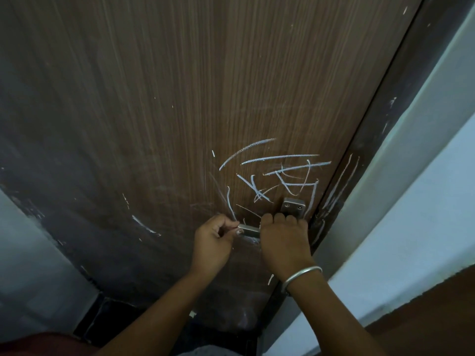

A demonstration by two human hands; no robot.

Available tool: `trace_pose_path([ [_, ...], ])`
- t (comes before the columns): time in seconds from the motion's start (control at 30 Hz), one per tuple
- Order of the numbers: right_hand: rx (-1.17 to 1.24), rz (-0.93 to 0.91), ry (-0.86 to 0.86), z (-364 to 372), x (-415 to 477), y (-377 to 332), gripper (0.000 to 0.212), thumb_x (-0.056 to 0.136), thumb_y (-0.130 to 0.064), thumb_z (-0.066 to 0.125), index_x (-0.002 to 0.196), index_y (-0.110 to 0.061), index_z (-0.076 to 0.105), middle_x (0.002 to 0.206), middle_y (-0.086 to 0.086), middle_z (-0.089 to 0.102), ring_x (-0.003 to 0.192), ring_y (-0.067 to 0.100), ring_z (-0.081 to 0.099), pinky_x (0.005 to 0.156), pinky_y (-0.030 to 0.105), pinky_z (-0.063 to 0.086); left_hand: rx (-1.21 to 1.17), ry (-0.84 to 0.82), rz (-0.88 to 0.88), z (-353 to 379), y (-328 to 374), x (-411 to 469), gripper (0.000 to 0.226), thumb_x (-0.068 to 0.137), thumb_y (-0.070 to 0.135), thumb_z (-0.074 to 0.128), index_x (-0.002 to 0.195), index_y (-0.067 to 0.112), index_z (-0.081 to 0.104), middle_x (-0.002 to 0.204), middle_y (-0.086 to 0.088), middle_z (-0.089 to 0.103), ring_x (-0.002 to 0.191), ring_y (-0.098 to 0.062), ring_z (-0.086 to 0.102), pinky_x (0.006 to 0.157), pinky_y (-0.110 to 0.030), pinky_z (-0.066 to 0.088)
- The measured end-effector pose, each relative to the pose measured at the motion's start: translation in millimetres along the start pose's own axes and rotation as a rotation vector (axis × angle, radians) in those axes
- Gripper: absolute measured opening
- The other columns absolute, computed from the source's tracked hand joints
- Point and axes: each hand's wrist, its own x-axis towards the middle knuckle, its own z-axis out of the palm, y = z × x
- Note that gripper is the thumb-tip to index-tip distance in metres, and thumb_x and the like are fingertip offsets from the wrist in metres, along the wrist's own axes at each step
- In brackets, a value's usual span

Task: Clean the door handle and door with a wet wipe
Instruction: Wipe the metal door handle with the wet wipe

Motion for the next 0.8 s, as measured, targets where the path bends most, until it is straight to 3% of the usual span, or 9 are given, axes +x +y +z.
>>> trace_pose_path([
  [0.33,0.106,0.01,-0.043,-7.6,10.9,-13.3,0.018,0.092,-0.016,0.042,0.106,-0.011,0.051,0.107,0.011,0.06,0.097,0.032,0.057,0.088,0.044,0.035,-0.075,0.025,-0.056,1.6,1.2,1.2,0.025,0.072,-0.006,0.07,0.065,0.018,0.067,0.072,-0.002,0.07,0.072,-0.01,0.065,0.068,-0.021,0.052],
  [0.43,0.146,-0.022,-0.053,-10.5,17.5,-27.7,0.02,0.091,-0.018,0.045,0.108,-0.01,0.05,0.109,0.013,0.06,0.099,0.032,0.057,0.086,0.043,0.036,-0.107,0.046,-0.07,1.2,2.9,-0.3,0.027,0.07,-0.01,0.068,0.058,0.013,0.065,0.06,0.001,0.067,0.061,-0.01,0.062,0.059,-0.024,0.051],
  [0.5,0.182,-0.042,-0.084,-13.7,22.2,-38.8,0.023,0.089,-0.017,0.049,0.111,-0.009,0.048,0.11,0.014,0.059,0.101,0.034,0.056,0.087,0.044,0.036,-0.098,0.066,-0.061,1.2,3.8,-0.6,0.024,0.068,-0.016,0.063,0.055,0.004,0.063,0.055,-0.01,0.063,0.053,-0.011,0.055,0.05,-0.027,0.046],
  [0.57,0.316,-0.064,-0.168,-17.2,29.5,-38.6,0.03,0.083,-0.015,0.057,0.11,-0.009,0.048,0.111,0.012,0.06,0.103,0.033,0.057,0.089,0.044,0.039,-0.09,0.077,-0.052,0.8,3.5,-1.0,0.025,0.067,-0.017,0.061,0.055,0.004,0.064,0.055,-0.016,0.062,0.053,-0.014,0.054,0.051,-0.029,0.045],
  [0.67,0.748,-0.046,-0.285,-21.3,37.3,-21.3,0.022,0.077,-0.01,0.061,0.099,-0.01,0.058,0.099,0.004,0.065,0.096,0.021,0.061,0.079,0.027,0.047,-0.123,0.061,-0.061,-1.4,3.9,-2.8,0.025,0.069,-0.006,0.071,0.058,0.017,0.069,0.057,-0.003,0.067,0.057,-0.009,0.061,0.055,-0.025,0.051],
  [0.73,0.967,0.01,-0.236,-20.5,38.5,-9.7,0.01,0.079,-0.006,0.062,0.087,-0.013,0.062,0.083,-0.005,0.062,0.083,0.013,0.06,0.066,0.019,0.044,-0.117,0.046,-0.053,-1.9,3.2,-3.5,0.025,0.069,0.0,0.075,0.056,0.021,0.069,0.054,0.003,0.065,0.056,-0.005,0.06,0.055,-0.022,0.05],
  [0.8,1.005,0.021,-0.134,-17.3,40.4,-4.0,0.008,0.083,-0.007,0.061,0.087,-0.014,0.06,0.08,-0.007,0.058,0.078,0.009,0.056,0.062,0.018,0.038,-0.121,0.053,-0.057,-2.0,2.3,-3.6,0.032,0.07,0.002,0.076,0.054,0.028,0.068,0.053,0.01,0.065,0.058,-0.001,0.061,0.057,-0.017,0.048],
])
